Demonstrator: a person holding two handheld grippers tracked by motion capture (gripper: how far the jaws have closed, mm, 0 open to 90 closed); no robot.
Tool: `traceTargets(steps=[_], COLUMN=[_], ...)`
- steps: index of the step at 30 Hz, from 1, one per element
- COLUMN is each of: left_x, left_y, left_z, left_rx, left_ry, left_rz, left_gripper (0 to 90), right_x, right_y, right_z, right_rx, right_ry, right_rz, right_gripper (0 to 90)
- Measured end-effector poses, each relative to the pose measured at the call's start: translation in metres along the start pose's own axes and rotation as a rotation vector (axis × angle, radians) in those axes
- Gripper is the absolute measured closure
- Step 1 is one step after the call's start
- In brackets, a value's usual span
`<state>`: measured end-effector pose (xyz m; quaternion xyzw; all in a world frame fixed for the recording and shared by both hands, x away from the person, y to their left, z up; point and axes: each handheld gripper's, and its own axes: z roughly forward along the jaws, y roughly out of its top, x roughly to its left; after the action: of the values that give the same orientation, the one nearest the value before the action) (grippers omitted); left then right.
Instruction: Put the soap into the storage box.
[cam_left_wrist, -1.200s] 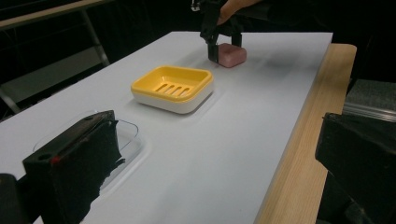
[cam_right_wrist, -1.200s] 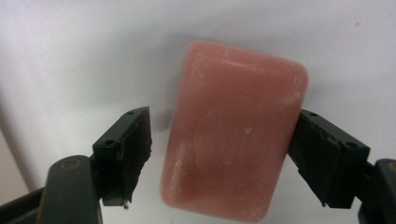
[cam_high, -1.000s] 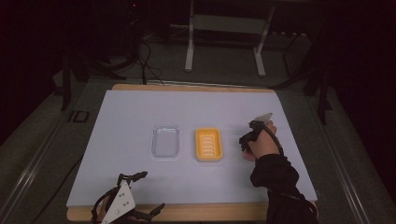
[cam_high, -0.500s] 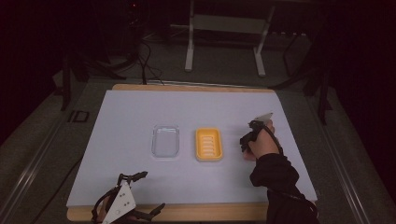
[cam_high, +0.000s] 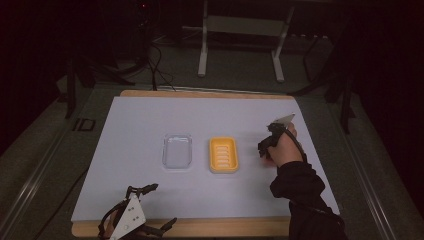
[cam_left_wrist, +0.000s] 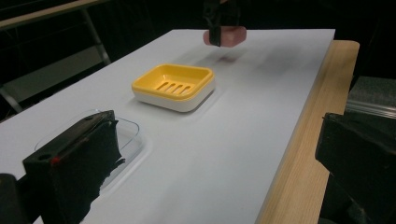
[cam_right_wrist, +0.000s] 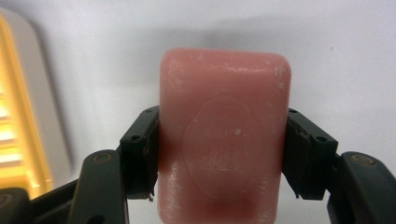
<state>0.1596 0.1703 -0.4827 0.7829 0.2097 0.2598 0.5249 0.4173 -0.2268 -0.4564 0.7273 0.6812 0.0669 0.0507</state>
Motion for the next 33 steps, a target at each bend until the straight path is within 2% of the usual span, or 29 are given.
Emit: traceTargets(steps=[1, 3, 8, 17, 22, 29, 33], left_x=[0.0, 0.0, 0.0, 0.0, 0.0, 0.0, 0.0], left_y=[0.0, 0.0, 0.0, 0.0, 0.0, 0.0, 0.0], left_z=[0.0, 0.0, 0.0, 0.0, 0.0, 0.0, 0.0], left_rx=[0.0, -0.001, 0.0, -0.002, -0.003, -0.004, -0.007], left_ry=[0.0, 0.0, -0.001, 0.0, -0.001, -0.001, 0.0], left_rz=[0.0, 0.0, 0.0, -0.001, -0.002, -0.001, -0.003], left_gripper=[0.5, 0.5, 0.5, 0.5, 0.5, 0.5, 0.5], right_x=[0.002, 0.004, 0.01, 0.027, 0.044, 0.06, 0.077], right_y=[0.0, -0.001, -0.003, -0.006, -0.008, -0.011, -0.014], right_z=[-0.007, -0.012, -0.027, -0.048, -0.061, -0.065, -0.071], right_rx=[-0.007, -0.002, -0.032, -0.079, -0.093, -0.092, -0.1], right_ry=[0.006, 0.005, 0.026, 0.035, 0.041, 0.049, 0.057], right_rz=[-0.005, -0.018, -0.03, -0.068, -0.089, -0.117, -0.147], right_gripper=[37.6, 37.6, 37.7, 37.7, 37.7, 37.7, 37.7])
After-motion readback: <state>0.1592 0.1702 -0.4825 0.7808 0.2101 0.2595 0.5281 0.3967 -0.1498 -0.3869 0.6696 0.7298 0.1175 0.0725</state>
